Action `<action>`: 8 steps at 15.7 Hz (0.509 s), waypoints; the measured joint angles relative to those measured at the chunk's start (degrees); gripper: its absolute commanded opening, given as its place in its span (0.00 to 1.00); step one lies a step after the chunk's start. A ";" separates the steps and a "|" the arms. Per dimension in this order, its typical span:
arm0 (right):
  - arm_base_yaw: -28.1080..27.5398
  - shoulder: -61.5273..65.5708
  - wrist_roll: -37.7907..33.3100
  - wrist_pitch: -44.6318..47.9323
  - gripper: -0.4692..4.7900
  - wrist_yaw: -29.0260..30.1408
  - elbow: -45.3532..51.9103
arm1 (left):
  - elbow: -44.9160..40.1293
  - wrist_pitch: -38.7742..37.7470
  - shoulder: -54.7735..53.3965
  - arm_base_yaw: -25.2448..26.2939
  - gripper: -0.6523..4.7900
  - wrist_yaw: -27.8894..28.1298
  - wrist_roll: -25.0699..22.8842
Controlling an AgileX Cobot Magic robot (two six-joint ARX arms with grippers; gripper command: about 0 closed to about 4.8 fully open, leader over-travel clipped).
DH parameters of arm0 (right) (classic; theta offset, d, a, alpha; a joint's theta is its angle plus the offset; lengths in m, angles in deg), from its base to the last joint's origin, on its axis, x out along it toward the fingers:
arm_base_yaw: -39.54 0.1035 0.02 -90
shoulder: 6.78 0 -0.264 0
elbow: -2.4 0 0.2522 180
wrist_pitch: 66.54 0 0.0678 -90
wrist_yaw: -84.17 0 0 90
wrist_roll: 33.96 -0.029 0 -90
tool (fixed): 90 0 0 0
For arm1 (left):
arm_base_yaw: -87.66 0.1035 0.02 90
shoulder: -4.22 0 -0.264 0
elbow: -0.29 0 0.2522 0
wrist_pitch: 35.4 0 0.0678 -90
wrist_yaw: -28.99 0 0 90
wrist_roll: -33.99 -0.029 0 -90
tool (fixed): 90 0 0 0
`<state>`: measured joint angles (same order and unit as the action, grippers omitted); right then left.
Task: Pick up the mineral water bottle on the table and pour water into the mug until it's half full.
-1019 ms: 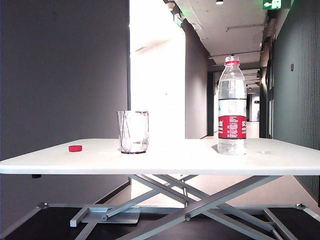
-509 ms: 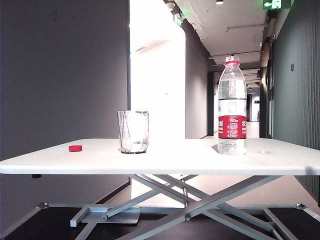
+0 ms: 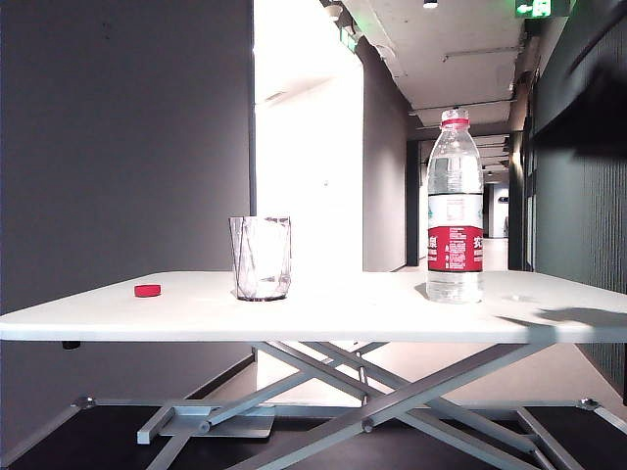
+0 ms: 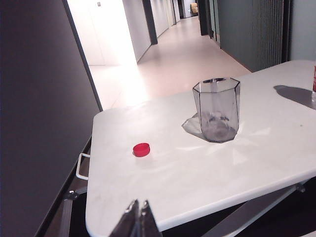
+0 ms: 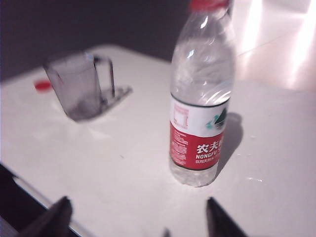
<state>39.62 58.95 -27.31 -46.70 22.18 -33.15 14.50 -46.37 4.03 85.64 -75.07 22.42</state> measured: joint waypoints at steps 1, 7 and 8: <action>-0.02 3.85 1.79 1.40 0.94 0.13 -1.38 | 0.00 -0.02 0.00 0.00 0.11 0.00 0.00; -0.11 23.30 6.93 10.25 1.00 0.07 -10.69 | 0.00 -0.02 0.00 0.02 0.11 0.00 0.00; -0.15 26.03 6.95 12.70 1.00 0.11 -12.00 | 0.00 -0.02 0.00 0.02 0.11 0.02 0.00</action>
<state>39.46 84.98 -20.36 -34.00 22.29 -45.14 14.50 -46.39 4.03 85.66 -75.05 22.42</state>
